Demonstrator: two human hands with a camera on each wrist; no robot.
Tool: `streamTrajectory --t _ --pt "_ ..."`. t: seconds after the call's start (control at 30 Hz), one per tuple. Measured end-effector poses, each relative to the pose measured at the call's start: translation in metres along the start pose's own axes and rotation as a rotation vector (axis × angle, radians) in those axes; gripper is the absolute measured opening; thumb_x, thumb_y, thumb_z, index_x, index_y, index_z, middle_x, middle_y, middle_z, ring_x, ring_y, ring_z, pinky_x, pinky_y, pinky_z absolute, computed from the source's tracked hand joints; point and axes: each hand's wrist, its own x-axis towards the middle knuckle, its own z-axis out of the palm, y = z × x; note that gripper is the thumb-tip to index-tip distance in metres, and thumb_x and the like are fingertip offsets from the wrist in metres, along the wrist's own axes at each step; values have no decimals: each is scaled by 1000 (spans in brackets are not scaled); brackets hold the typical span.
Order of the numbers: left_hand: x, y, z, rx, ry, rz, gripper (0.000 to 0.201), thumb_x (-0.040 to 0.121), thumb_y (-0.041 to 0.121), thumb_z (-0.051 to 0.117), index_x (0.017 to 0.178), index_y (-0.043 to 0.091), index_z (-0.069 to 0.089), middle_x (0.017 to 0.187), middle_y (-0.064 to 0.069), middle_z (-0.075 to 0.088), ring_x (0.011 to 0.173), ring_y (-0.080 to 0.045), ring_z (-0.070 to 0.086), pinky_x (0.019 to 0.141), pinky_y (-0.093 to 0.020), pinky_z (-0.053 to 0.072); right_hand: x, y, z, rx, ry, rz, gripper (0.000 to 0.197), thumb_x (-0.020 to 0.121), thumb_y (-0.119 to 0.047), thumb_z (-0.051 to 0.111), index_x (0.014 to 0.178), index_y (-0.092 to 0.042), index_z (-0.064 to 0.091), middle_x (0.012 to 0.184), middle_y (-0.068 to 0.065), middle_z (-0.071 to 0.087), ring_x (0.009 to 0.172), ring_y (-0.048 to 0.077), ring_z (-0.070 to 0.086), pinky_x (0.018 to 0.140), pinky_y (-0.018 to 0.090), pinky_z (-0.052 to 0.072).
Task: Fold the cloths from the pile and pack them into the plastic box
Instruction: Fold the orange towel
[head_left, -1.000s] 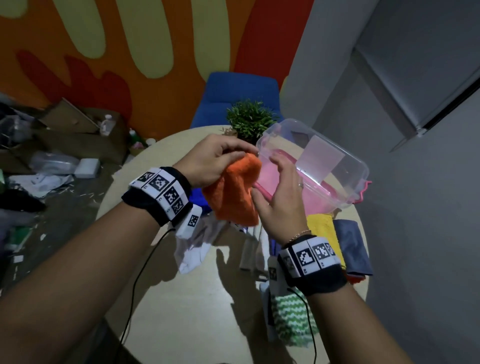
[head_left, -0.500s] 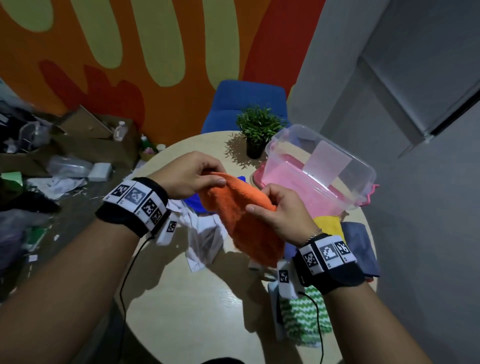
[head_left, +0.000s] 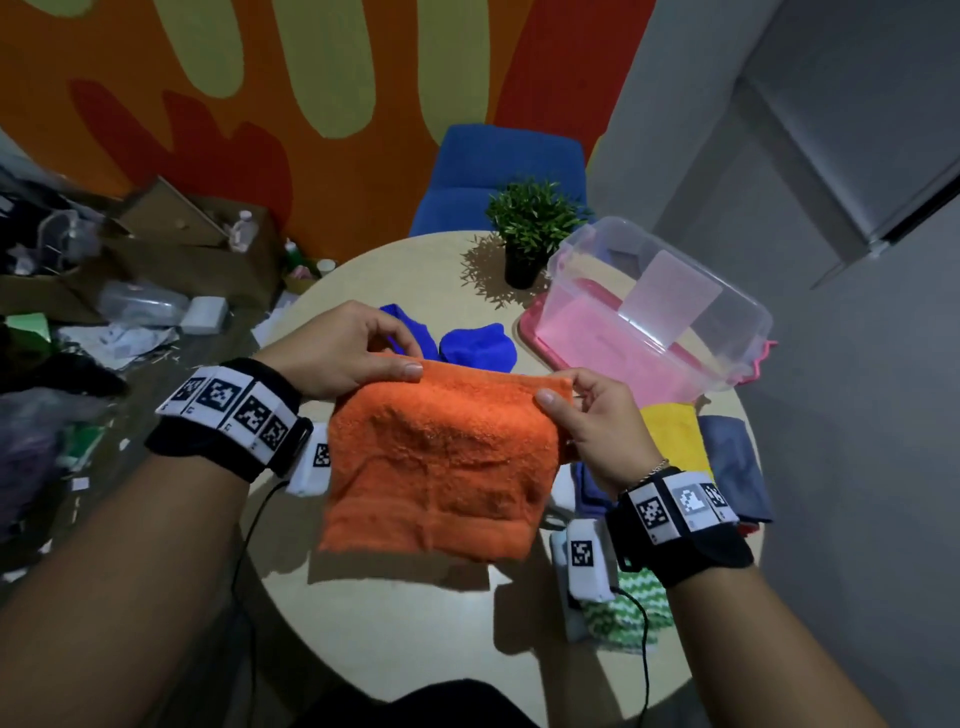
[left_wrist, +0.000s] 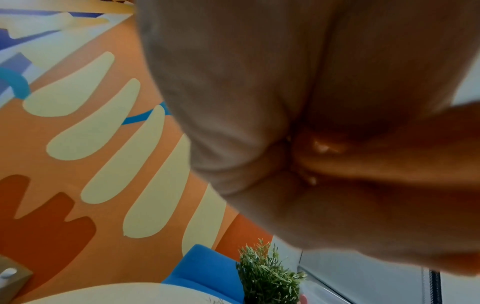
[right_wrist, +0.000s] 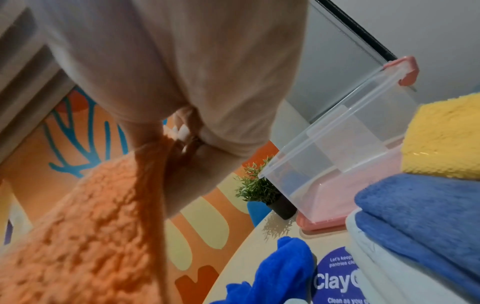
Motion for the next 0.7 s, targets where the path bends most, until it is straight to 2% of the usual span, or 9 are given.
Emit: streamTrajectory --t 0.07,0.13,0.17,0.23,0.3,0.37,0.5,0.6,0.7 --pt "-2 -12 5 -16 3 -30 7 82 20 81 88 19 77 77 2 73 65 -2 61 61 -11 44 7 15 -1 -78 29 47 3 96 -13 63 95 -12 65 55 -4 61 46 13 56 49 32 52" --pt "-2 -34 17 12 -17 -71 12 82 17 81 93 20 77 86 5 75 78 -3 67 73 -13 49 18 36 -1 -254 80 43 7 93 -25 66 87 -21 68 63 -4 64 57 19 60 60 42 57" --pt "0 -48 25 44 -20 -97 12 83 16 80 93 21 77 90 7 75 82 -4 68 77 -15 50 25 48 -1 -385 108 20 9 89 -31 67 85 -23 70 69 -5 68 65 20 64 69 42 58" --pt "-2 -76 47 119 -9 -165 12 83 14 80 85 24 75 87 7 74 81 -5 67 76 -18 49 31 70 4 -643 136 -11 5 86 -28 69 84 -24 72 79 -7 70 77 15 65 77 32 53" --pt "-8 -98 71 149 -3 -226 21 80 11 82 74 28 71 79 4 73 73 -9 65 72 -25 50 30 88 12 -762 138 -12 7 85 -19 68 80 -23 71 81 -6 71 80 13 64 76 26 48" --pt "-15 -113 91 171 -20 -261 22 75 11 85 68 28 72 74 5 72 69 -7 64 68 -20 48 25 105 18 -862 73 21 17 83 -9 64 75 -23 67 79 -2 71 78 17 64 72 24 45" --pt "-31 -125 111 172 -261 -342 16 70 7 87 73 19 76 69 4 73 57 1 62 60 -10 46 12 136 18 -1055 -115 161 16 87 -8 62 80 -17 74 91 6 73 91 23 67 82 25 48" --pt "-40 -123 122 284 -453 -298 19 70 4 78 72 24 76 68 10 70 56 4 59 60 -9 45 1 147 19 -1183 -226 245 11 88 -20 66 89 -16 76 99 11 70 97 28 67 88 31 54" --pt "-42 -117 125 333 -578 -277 23 70 0 70 82 17 79 62 16 61 52 9 55 54 -4 38 -6 150 24 -1294 -366 274 15 84 -15 67 96 -12 75 101 14 69 97 31 66 88 35 56"
